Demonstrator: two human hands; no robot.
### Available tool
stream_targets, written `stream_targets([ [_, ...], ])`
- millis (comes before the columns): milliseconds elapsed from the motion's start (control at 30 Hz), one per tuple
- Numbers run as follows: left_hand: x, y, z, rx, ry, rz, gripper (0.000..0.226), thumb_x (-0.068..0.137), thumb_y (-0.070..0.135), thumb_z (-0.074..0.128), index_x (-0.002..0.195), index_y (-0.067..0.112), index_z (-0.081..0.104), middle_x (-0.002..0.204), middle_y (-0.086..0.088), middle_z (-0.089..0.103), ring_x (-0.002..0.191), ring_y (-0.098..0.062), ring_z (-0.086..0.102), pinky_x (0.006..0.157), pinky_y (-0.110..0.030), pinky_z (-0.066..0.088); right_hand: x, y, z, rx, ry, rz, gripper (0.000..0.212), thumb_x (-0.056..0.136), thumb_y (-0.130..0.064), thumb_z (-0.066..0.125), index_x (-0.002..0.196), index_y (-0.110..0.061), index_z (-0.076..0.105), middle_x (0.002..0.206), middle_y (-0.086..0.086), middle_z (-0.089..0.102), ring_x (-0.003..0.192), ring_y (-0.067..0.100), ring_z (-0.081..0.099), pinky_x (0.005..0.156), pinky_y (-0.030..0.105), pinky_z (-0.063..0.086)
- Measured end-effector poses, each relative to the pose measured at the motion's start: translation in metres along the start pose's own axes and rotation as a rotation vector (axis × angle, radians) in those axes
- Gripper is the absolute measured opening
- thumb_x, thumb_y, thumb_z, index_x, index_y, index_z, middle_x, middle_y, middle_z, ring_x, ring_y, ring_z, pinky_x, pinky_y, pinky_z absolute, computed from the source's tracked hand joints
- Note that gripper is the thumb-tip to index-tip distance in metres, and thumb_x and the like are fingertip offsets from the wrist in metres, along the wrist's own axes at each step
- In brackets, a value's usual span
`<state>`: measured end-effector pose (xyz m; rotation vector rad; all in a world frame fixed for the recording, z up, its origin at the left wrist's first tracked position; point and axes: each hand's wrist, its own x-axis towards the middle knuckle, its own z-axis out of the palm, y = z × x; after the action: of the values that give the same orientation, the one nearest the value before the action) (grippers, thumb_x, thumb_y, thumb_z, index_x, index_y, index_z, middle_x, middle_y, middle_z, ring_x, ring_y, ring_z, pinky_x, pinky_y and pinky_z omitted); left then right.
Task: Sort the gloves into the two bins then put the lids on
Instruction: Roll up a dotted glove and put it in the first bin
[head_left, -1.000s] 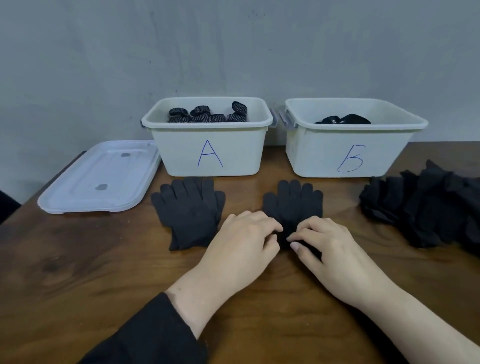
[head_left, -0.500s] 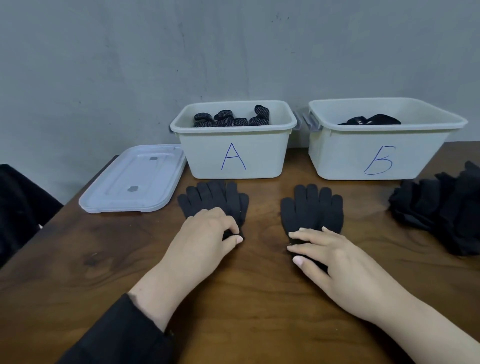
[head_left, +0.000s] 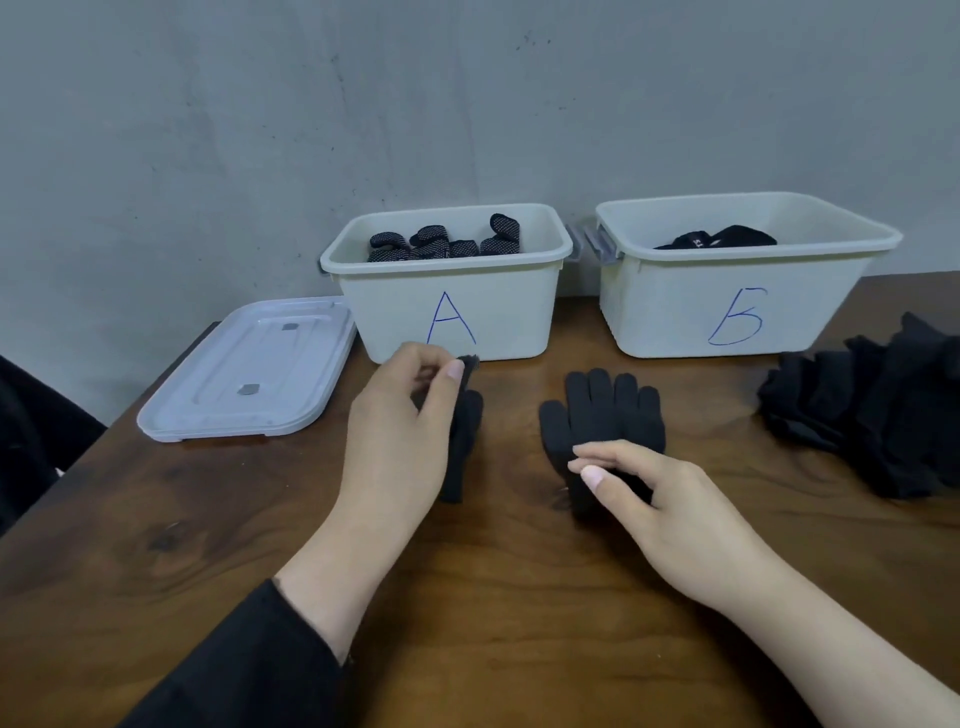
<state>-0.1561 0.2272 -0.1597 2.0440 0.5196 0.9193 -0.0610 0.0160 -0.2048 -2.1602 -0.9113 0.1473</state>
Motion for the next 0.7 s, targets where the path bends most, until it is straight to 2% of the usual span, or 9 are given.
stream_targets([
  [67, -0.003, 0.018, 0.015, -0.033, -0.025, 0.047, 0.012, 0.099, 0.033, 0.056, 0.089, 0.035, 0.061, 0.086, 0.027, 0.062, 0.084, 0.004, 0.058, 0.070, -0.007, 0.041, 0.001, -0.002, -0.002, 0.107, 0.038, 0.022, 0.043, 0.090, -0.065, 0.043, 0.123, -0.048, 0.064, 0.116, -0.041, 0.062, 0.115, -0.019, 0.051, 0.097, 0.008, 0.042],
  [133, -0.011, 0.032, 0.035, -0.030, -0.108, 0.068, 0.012, 0.100, 0.035, 0.054, 0.093, 0.035, 0.063, 0.086, 0.025, 0.064, 0.086, 0.005, 0.060, 0.071, -0.007, 0.043, 0.001, -0.007, -0.006, 0.209, 0.088, 0.028, 0.042, 0.089, -0.065, 0.040, 0.115, -0.048, 0.069, 0.118, -0.041, 0.061, 0.115, -0.022, 0.050, 0.094, 0.002, 0.039],
  [233, -0.027, 0.042, 0.063, -0.041, -0.324, 0.051, 0.022, 0.103, 0.031, 0.047, 0.110, 0.035, 0.067, 0.093, 0.025, 0.068, 0.096, 0.012, 0.058, 0.076, 0.000, 0.040, -0.001, -0.012, -0.012, 0.434, 0.127, 0.050, 0.026, 0.098, -0.047, 0.048, 0.086, -0.046, 0.072, 0.086, -0.028, 0.070, 0.084, -0.013, 0.062, 0.072, 0.003, 0.043],
  [300, -0.035, 0.041, 0.069, -0.060, -0.413, 0.072, 0.029, 0.104, 0.025, 0.044, 0.121, 0.034, 0.066, 0.102, 0.029, 0.068, 0.103, 0.021, 0.052, 0.081, 0.006, 0.033, 0.000, -0.008, -0.014, 0.528, 0.166, 0.102, 0.023, 0.102, -0.029, 0.055, 0.095, -0.034, 0.076, 0.087, -0.017, 0.075, 0.086, -0.003, 0.069, 0.075, 0.012, 0.053],
  [367, -0.036, 0.036, 0.063, -0.067, -0.355, 0.124, 0.030, 0.104, 0.019, 0.045, 0.121, 0.031, 0.067, 0.102, 0.032, 0.066, 0.103, 0.020, 0.053, 0.082, 0.004, 0.034, 0.002, -0.004, -0.015, 0.553, 0.253, 0.192, 0.024, 0.104, -0.021, 0.055, 0.101, -0.027, 0.078, 0.096, -0.008, 0.078, 0.096, 0.008, 0.072, 0.085, 0.026, 0.059],
  [467, -0.030, 0.019, 0.049, -0.023, -0.190, 0.211, 0.025, 0.100, 0.015, 0.050, 0.107, 0.026, 0.070, 0.092, 0.023, 0.069, 0.094, 0.004, 0.064, 0.078, -0.006, 0.044, 0.006, 0.002, -0.018, 0.642, 0.371, 0.267, 0.024, 0.104, -0.019, 0.053, 0.106, -0.022, 0.077, 0.102, -0.007, 0.078, 0.100, 0.011, 0.072, 0.095, 0.038, 0.057],
  [533, -0.027, 0.005, 0.041, 0.041, -0.198, 0.246, 0.024, 0.099, 0.015, 0.050, 0.102, 0.028, 0.070, 0.087, 0.020, 0.069, 0.091, -0.002, 0.066, 0.078, -0.011, 0.049, 0.006, 0.003, -0.023, 0.721, 0.455, 0.254, 0.021, 0.103, -0.018, 0.055, 0.108, -0.019, 0.076, 0.106, -0.002, 0.077, 0.104, 0.016, 0.072, 0.099, 0.047, 0.055],
  [633, -0.023, -0.008, 0.038, 0.092, -0.265, 0.226, 0.024, 0.098, 0.017, 0.049, 0.099, 0.029, 0.070, 0.086, 0.020, 0.068, 0.087, -0.004, 0.066, 0.076, -0.016, 0.051, 0.007, 0.003, -0.033, 0.876, 0.586, 0.228, 0.014, 0.101, -0.017, 0.060, 0.100, -0.016, 0.075, 0.104, 0.008, 0.076, 0.104, 0.030, 0.071, 0.100, 0.058, 0.052],
  [700, -0.020, -0.010, 0.038, 0.133, -0.298, 0.239, 0.026, 0.098, 0.014, 0.049, 0.100, 0.029, 0.071, 0.088, 0.021, 0.067, 0.091, -0.002, 0.064, 0.078, -0.013, 0.049, 0.010, 0.003, -0.043, 0.938, 0.628, 0.231, 0.014, 0.100, -0.014, 0.060, 0.101, -0.013, 0.074, 0.100, 0.006, 0.076, 0.100, 0.026, 0.073, 0.094, 0.052, 0.057],
])
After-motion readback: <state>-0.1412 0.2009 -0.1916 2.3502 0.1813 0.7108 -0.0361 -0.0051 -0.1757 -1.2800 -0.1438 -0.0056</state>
